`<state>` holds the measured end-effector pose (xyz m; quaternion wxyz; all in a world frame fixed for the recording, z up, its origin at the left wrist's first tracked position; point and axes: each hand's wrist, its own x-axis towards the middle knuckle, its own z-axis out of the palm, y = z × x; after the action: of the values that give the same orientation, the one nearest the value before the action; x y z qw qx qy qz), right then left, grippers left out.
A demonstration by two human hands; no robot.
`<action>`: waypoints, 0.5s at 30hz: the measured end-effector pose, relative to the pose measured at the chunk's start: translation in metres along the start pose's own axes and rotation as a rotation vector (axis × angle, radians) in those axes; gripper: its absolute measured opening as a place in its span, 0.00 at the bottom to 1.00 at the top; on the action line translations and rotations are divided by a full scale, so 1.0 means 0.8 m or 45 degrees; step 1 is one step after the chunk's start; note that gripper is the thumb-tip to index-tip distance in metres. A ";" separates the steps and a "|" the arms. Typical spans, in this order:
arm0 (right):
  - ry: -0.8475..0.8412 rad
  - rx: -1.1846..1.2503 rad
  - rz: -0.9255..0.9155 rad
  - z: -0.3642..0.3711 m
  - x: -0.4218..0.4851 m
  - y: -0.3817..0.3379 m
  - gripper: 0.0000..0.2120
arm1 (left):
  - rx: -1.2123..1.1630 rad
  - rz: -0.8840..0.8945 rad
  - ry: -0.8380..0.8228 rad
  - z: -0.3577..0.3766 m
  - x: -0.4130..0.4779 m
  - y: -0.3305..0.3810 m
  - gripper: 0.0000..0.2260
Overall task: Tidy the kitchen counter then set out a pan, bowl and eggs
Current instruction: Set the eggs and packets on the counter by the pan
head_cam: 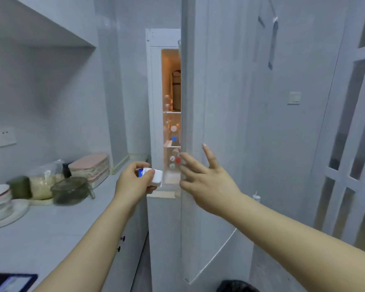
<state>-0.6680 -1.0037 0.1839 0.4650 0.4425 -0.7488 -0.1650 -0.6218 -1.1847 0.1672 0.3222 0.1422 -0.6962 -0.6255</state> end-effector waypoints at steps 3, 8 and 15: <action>-0.093 0.076 -0.064 0.030 0.045 -0.008 0.21 | 0.002 -0.004 0.068 -0.024 0.028 -0.001 0.06; -0.150 0.128 -0.114 0.094 0.138 -0.037 0.23 | -0.008 -0.004 0.154 -0.065 0.099 -0.011 0.07; -0.271 0.020 -0.066 0.171 0.261 -0.058 0.18 | -0.108 -0.096 0.126 -0.088 0.221 -0.046 0.08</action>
<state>-0.7963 -1.2223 0.1976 0.3749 0.4455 -0.7835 -0.2173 -0.7182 -1.3528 0.1804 0.3381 0.1852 -0.6464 -0.6584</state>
